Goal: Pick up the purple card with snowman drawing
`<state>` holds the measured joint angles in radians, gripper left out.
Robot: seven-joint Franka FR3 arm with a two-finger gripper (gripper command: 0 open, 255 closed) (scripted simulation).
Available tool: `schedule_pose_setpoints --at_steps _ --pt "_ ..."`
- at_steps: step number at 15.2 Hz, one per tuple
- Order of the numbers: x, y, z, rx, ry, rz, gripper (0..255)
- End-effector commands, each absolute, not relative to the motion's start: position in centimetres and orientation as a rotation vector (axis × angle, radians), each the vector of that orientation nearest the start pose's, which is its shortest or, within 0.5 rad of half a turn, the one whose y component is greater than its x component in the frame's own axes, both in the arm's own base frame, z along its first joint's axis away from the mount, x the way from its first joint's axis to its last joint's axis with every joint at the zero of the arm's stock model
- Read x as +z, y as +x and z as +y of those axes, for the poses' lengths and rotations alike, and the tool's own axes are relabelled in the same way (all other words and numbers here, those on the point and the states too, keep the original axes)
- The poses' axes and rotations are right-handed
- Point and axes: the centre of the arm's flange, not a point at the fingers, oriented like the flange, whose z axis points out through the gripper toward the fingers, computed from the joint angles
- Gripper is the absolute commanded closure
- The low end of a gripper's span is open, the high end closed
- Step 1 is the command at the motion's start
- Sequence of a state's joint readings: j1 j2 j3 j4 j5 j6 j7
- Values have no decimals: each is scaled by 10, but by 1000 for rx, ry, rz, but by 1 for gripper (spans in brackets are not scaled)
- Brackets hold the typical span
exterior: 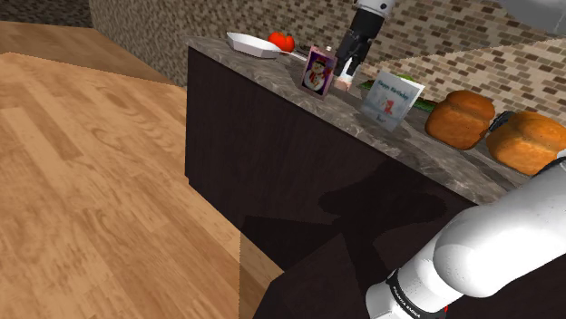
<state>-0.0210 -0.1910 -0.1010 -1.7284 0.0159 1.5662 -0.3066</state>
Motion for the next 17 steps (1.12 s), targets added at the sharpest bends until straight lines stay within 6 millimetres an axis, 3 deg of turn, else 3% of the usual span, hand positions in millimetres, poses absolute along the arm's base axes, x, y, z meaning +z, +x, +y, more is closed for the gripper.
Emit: schedule_pose_setpoints --at_steps 1,8,17 --pt "657 516 -70 -49 -3107 -306 0" --pt "689 599 -91 -31 -3128 -361 0" --pt "649 599 -91 -31 -3128 -361 0"
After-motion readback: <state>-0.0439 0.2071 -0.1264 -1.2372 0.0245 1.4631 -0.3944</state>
